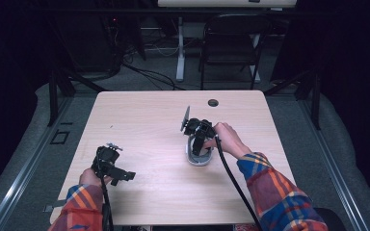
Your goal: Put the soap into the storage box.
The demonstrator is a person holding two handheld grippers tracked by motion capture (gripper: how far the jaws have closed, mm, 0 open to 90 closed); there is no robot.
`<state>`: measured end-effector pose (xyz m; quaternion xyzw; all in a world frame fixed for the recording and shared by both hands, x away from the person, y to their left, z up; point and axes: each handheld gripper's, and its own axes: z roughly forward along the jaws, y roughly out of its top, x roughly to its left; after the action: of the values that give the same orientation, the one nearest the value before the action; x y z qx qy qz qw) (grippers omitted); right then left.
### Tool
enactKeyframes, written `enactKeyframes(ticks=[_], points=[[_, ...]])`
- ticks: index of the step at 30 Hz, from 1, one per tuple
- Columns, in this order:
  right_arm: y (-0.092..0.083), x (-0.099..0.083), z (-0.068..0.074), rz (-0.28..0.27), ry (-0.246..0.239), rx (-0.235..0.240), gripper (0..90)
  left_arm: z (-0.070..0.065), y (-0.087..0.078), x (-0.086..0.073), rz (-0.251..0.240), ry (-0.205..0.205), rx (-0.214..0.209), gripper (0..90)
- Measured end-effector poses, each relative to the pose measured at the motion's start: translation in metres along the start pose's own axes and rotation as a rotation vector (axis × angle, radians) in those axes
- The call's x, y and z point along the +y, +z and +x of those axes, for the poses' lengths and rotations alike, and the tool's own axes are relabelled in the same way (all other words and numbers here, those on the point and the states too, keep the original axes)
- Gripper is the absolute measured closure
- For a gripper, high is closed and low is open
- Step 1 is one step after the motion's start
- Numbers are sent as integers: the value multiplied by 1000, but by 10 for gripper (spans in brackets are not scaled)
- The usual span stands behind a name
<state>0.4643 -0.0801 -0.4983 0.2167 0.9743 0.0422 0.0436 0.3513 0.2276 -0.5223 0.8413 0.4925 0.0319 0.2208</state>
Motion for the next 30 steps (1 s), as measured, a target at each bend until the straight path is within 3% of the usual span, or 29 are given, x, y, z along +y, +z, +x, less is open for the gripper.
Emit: enactKeyframes(ticks=[10, 30], points=[[6, -2, 0, -8, -2, 7, 236, 0, 0, 0, 1, 1, -1, 0], [-11, -16, -5, -46, 18, 18, 255, 0, 0, 0, 0, 1, -1, 0]])
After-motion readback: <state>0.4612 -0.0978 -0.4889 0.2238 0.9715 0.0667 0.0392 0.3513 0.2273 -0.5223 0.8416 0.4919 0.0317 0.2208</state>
